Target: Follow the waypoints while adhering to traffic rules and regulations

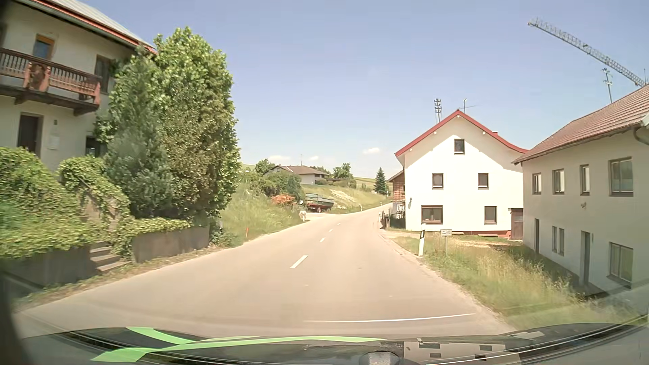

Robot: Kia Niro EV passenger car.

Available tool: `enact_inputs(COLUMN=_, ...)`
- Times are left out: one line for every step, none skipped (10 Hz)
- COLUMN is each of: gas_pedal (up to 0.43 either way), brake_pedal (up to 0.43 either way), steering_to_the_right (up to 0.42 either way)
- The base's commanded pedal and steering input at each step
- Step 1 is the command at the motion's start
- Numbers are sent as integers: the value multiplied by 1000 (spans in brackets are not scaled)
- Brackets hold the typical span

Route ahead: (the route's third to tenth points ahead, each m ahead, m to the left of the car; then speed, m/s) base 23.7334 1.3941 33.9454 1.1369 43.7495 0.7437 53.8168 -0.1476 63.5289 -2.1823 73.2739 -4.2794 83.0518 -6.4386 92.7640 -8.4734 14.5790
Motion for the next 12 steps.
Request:
enact_inputs(gas_pedal=169, brake_pedal=0, steering_to_the_right=-1)
enact_inputs(gas_pedal=169, brake_pedal=0, steering_to_the_right=-1)
enact_inputs(gas_pedal=169, brake_pedal=0, steering_to_the_right=-1)
enact_inputs(gas_pedal=169, brake_pedal=0, steering_to_the_right=-1)
enact_inputs(gas_pedal=138, brake_pedal=0, steering_to_the_right=0)
enact_inputs(gas_pedal=118, brake_pedal=0, steering_to_the_right=-1)
enact_inputs(gas_pedal=118, brake_pedal=0, steering_to_the_right=-1)
enact_inputs(gas_pedal=118, brake_pedal=0, steering_to_the_right=-1)
enact_inputs(gas_pedal=118, brake_pedal=0, steering_to_the_right=0)
enact_inputs(gas_pedal=130, brake_pedal=0, steering_to_the_right=3)
enact_inputs(gas_pedal=130, brake_pedal=0, steering_to_the_right=8)
enact_inputs(gas_pedal=130, brake_pedal=0, steering_to_the_right=12)
